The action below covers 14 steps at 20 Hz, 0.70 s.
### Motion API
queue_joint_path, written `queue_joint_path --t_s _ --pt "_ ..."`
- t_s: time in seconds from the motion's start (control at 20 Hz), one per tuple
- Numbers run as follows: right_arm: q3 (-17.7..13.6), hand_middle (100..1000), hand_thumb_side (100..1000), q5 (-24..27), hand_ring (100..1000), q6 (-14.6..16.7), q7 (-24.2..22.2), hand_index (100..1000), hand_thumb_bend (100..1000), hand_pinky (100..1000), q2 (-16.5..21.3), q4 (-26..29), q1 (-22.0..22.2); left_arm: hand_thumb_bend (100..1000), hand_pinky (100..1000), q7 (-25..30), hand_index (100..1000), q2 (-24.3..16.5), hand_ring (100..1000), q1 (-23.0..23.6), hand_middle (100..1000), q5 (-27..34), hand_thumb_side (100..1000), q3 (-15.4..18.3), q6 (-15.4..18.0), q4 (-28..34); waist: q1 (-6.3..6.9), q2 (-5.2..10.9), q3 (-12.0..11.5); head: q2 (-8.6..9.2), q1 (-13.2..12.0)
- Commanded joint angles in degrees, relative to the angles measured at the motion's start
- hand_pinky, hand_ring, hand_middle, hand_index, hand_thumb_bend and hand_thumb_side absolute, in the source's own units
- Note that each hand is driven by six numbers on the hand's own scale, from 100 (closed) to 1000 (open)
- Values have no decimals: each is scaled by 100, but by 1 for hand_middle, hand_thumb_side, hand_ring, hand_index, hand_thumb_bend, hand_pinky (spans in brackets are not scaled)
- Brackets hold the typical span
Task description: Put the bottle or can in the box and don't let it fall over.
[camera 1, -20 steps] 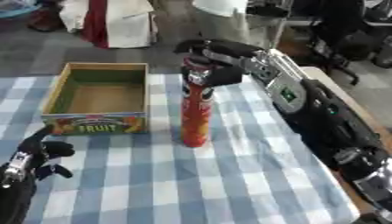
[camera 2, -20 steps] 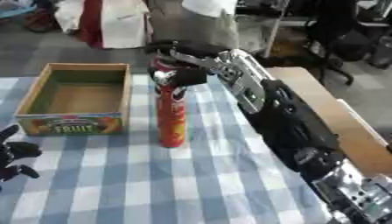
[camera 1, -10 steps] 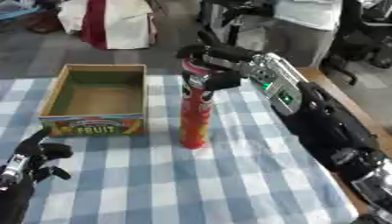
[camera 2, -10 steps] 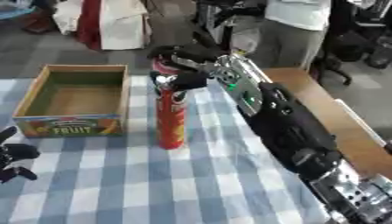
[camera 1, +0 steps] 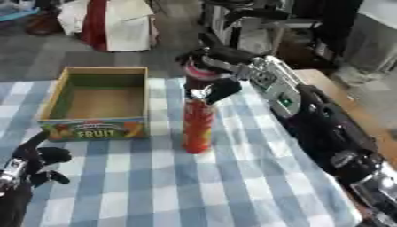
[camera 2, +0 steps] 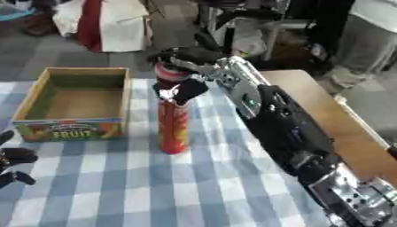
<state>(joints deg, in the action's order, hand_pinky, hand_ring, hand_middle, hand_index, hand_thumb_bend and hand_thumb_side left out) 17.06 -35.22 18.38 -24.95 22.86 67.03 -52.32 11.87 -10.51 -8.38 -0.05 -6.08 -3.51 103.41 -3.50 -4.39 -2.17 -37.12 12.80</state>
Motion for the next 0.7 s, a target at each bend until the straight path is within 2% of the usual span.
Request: queue_joint_path --t_s 0.05,0.1,0.15,0.25,0.65,0.7 --pt "46 572 203 103 329 40 122 778 100 130 13 -101 59 207 510 -28 983 11 736 -93 654 12 1000 38 -1 82 29 37 -4 74 36" --pt "39 528 201 111 294 57 206 739 100 100 16 -81 60 207 510 -29 983 12 737 -95 654 13 1000 37 -1 83 29 36 -6 73 40" --pt "19 468 199 119 244 76 299 683 100 100 20 -46 58 207 510 -31 983 13 737 -98 654 15 1000 38 -1 83 30 35 -8 74 42" --pt "-21 403 198 144 195 113 498 621 100 100 37 33 50 207 510 -38 983 15 737 -103 653 18 1000 40 -3 83 30 33 -14 78 45" --pt "-112 380 203 378 172 126 1096 602 100 100 413 542 -289 207 510 -26 983 7 738 -155 653 34 1000 14 -10 88 3 16 -121 88 67" --pt "-136 383 289 418 173 107 1129 603 100 100 493 626 -363 207 511 -17 983 5 739 -177 653 40 1000 4 -11 91 -4 6 -156 102 68"
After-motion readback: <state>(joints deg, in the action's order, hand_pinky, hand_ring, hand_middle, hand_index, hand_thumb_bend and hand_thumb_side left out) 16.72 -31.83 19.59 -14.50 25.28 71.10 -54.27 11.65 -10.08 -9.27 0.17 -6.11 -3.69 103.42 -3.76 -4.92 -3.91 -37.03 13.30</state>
